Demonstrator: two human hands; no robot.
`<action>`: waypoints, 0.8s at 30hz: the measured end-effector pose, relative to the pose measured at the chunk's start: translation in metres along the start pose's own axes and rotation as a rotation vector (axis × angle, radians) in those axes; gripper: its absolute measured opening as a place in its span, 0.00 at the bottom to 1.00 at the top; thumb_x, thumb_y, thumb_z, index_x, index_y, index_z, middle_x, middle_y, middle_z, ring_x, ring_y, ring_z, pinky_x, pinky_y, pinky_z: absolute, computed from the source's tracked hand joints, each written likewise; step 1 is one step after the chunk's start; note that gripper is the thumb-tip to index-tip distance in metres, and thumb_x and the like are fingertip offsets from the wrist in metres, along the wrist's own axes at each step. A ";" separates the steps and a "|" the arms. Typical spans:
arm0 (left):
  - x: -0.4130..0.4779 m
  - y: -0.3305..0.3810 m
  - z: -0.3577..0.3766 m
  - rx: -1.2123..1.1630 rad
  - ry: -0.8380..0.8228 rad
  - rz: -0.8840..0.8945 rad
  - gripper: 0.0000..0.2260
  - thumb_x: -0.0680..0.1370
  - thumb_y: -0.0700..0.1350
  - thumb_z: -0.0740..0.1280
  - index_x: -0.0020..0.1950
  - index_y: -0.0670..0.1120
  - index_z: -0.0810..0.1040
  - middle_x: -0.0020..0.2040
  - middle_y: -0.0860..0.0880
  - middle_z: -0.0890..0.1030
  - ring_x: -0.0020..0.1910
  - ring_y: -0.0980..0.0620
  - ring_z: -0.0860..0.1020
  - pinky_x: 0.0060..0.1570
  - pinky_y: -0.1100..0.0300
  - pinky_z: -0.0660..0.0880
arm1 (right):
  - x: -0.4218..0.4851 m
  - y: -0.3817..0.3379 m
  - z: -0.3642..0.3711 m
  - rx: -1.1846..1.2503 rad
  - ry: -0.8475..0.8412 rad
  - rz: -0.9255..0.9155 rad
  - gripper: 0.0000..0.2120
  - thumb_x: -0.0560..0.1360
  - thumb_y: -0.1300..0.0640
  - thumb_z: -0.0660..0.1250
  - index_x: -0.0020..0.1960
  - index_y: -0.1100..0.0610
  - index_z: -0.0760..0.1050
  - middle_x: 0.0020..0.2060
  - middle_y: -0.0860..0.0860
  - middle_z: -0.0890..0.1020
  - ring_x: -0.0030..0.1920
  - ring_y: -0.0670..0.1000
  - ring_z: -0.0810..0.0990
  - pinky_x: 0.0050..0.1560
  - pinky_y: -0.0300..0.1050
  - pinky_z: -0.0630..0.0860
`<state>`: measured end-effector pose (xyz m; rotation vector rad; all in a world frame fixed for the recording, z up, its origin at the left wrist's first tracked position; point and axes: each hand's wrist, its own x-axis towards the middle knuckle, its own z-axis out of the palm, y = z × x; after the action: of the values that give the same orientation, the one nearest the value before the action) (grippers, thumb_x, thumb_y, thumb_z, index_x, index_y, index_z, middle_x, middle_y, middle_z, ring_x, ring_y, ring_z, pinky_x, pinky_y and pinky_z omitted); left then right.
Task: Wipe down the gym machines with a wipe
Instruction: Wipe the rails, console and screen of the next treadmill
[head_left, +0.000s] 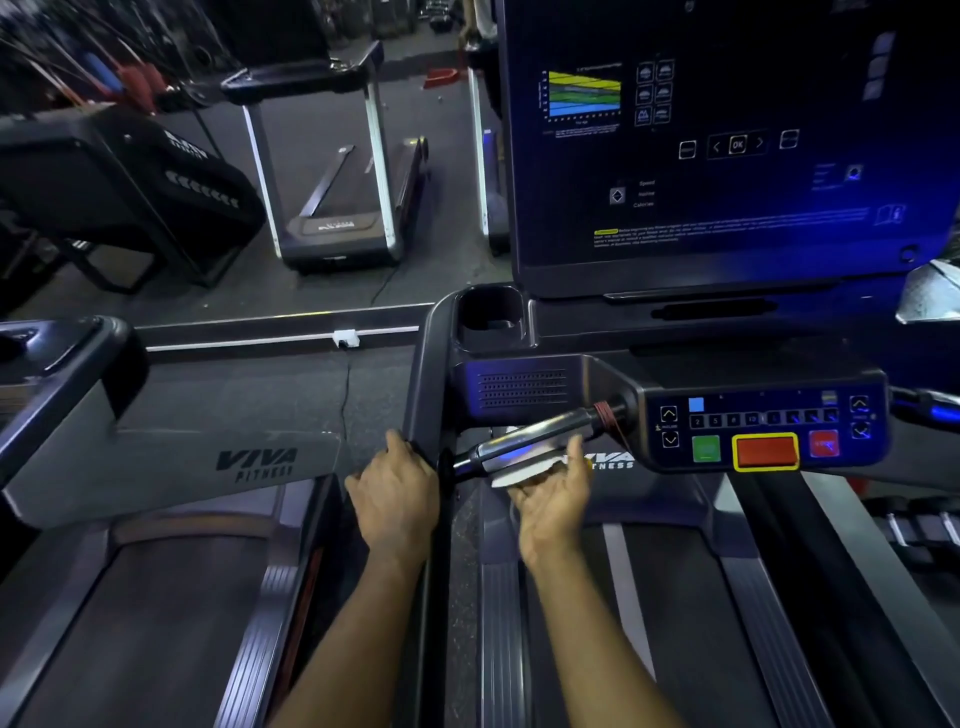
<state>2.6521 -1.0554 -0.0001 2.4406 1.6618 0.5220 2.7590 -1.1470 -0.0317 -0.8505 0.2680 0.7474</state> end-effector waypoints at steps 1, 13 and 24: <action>0.000 0.000 -0.001 -0.017 0.007 0.005 0.07 0.81 0.41 0.55 0.51 0.43 0.72 0.42 0.39 0.83 0.41 0.36 0.80 0.49 0.44 0.69 | 0.001 -0.003 -0.004 0.019 0.024 -0.043 0.31 0.78 0.35 0.61 0.71 0.56 0.72 0.62 0.57 0.82 0.64 0.59 0.80 0.61 0.57 0.78; 0.001 -0.005 0.004 -0.151 0.041 -0.005 0.07 0.82 0.41 0.57 0.48 0.41 0.71 0.43 0.33 0.81 0.43 0.31 0.79 0.43 0.42 0.73 | 0.008 0.024 0.020 -0.028 0.002 0.066 0.29 0.81 0.39 0.60 0.71 0.59 0.75 0.61 0.58 0.83 0.64 0.60 0.80 0.60 0.52 0.74; 0.004 -0.006 0.001 -0.183 0.000 0.001 0.07 0.82 0.42 0.55 0.48 0.43 0.70 0.44 0.35 0.81 0.45 0.32 0.79 0.47 0.40 0.75 | -0.001 0.045 0.040 -0.113 0.079 0.123 0.31 0.68 0.41 0.71 0.63 0.61 0.80 0.57 0.59 0.84 0.51 0.57 0.84 0.48 0.48 0.80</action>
<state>2.6487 -1.0497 -0.0025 2.3102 1.5388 0.6440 2.7242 -1.0984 -0.0313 -0.9782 0.3533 0.8513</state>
